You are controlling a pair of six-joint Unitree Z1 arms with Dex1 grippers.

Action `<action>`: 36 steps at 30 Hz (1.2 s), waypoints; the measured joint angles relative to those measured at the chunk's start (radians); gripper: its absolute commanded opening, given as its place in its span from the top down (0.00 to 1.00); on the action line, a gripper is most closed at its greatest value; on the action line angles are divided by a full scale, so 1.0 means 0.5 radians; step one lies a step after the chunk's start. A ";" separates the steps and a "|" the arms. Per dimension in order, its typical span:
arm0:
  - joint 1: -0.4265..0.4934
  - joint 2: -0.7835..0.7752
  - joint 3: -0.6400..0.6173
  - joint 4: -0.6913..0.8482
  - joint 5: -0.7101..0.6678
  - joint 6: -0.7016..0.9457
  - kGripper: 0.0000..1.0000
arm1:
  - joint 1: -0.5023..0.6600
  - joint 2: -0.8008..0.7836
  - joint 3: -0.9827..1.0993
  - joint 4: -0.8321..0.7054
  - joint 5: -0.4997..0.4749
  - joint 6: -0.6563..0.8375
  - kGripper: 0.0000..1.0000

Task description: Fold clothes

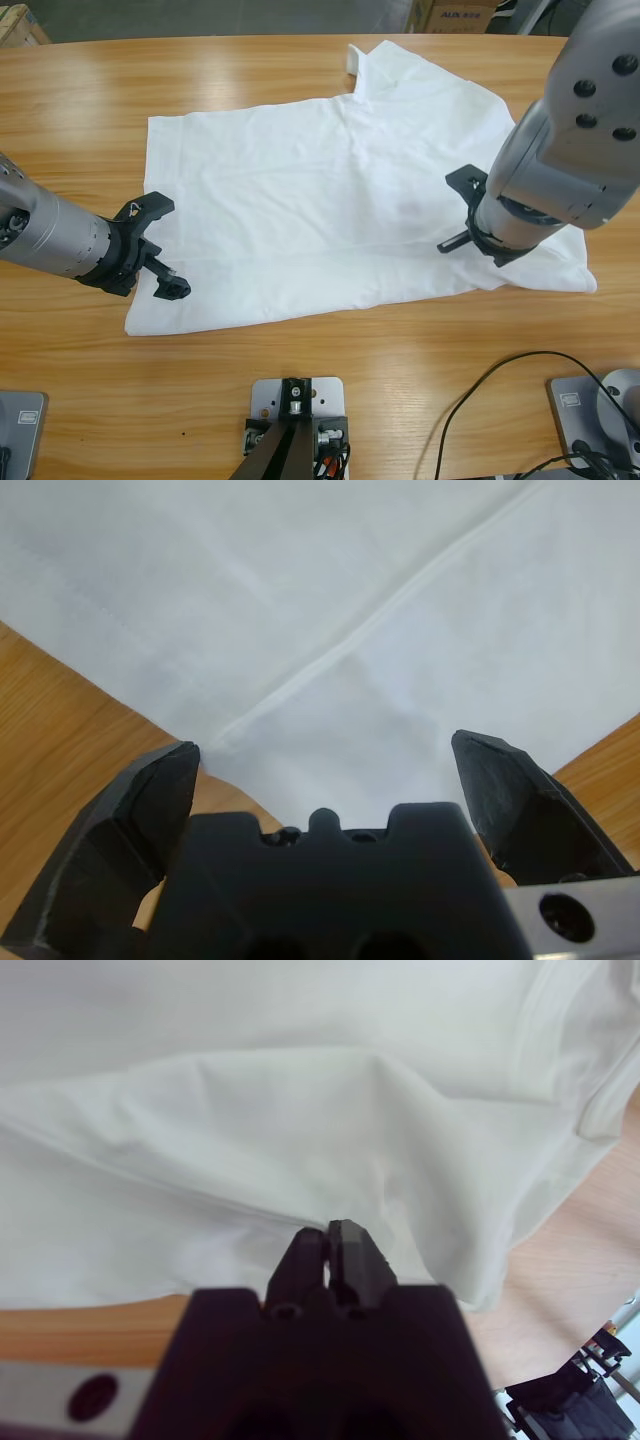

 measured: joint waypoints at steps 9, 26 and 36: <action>0.000 0.000 0.015 0.000 0.000 0.000 0.02 | 0.004 0.000 -0.167 0.161 0.076 0.019 1.00; 0.000 0.000 0.026 0.000 0.000 0.000 0.02 | 0.140 0.029 -0.256 0.224 0.301 0.078 1.00; 0.000 0.000 0.031 0.000 0.000 0.000 0.02 | 0.188 0.117 -0.263 0.222 0.342 0.113 0.00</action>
